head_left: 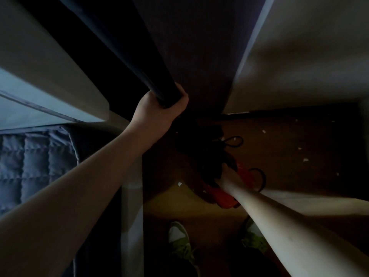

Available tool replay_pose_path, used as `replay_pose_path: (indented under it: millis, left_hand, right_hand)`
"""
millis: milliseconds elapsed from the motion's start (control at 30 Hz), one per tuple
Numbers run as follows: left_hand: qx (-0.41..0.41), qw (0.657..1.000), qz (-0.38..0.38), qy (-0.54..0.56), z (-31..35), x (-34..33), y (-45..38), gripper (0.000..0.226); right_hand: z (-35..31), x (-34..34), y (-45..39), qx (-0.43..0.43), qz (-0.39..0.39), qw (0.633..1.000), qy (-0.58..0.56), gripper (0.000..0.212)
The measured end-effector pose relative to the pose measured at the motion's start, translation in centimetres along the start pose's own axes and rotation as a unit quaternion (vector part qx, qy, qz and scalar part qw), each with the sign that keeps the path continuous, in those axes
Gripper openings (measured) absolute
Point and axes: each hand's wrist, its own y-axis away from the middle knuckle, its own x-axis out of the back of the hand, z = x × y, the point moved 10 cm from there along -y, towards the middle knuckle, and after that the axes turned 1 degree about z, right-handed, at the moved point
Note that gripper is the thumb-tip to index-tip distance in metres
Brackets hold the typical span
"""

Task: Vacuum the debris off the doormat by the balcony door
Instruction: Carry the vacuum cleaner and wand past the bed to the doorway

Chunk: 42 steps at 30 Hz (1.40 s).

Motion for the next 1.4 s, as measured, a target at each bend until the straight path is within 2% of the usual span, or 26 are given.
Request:
replay_pose_path:
  millis: [100, 267, 433, 500, 633, 733, 1100, 1167, 1300, 1400]
  left_hand:
    - [0.004, 1.000, 0.002, -0.013, 0.0, 0.0, 0.2, 0.004]
    - [0.006, 1.000, 0.007, -0.013, -0.2, -0.4, 1.0, 0.011]
    - [0.006, 0.998, -0.041, -0.047, -1.3, -1.0, 3.3, 0.007]
    - [0.008, 0.997, -0.055, -0.051, -1.4, -1.2, 4.5, 0.007]
    - [0.018, 0.998, -0.060, -0.011, 0.0, -0.9, 7.1, 0.008]
    - [0.026, 0.999, -0.048, -0.003, 1.8, 0.0, 9.1, 0.006]
    - [-0.016, 1.000, -0.003, 0.003, 12.8, 5.4, 20.3, 0.008]
    - [-0.006, 1.000, -0.002, 0.007, 14.4, 6.5, 22.9, 0.014]
    - [0.042, 0.999, -0.029, 0.003, 16.3, 8.3, 28.0, 0.004]
    - [0.042, 0.998, -0.027, 0.034, 18.0, 9.6, 32.0, 0.004]
  right_hand:
    - [-0.5, 0.3, -0.1, 0.008, -0.009, 1.000, -0.029, 0.050]
    - [-0.7, 0.3, 0.6, 0.018, -0.054, 0.998, 0.025, 0.044]
    - [0.4, -0.1, 3.8, 0.007, -0.026, 0.999, -0.026, 0.032]
    - [-0.1, 0.1, 5.3, 0.014, -0.019, 0.999, -0.022, 0.024]
    - [-1.0, 0.6, 8.6, 0.026, -0.001, 1.000, 0.008, 0.024]
    - [-0.5, 1.2, 12.1, 0.012, 0.001, 1.000, 0.024, 0.022]
    - [0.8, 7.4, 30.5, 0.003, 0.030, 0.991, 0.133, 0.059]
    - [0.3, 9.0, 33.8, 0.011, 0.034, 0.987, 0.156, 0.059]
    - [-0.7, 11.8, 40.2, 0.023, 0.034, 0.981, 0.190, 0.048]
    - [-0.1, 14.1, 44.5, 0.009, 0.056, 0.976, 0.211, 0.035]
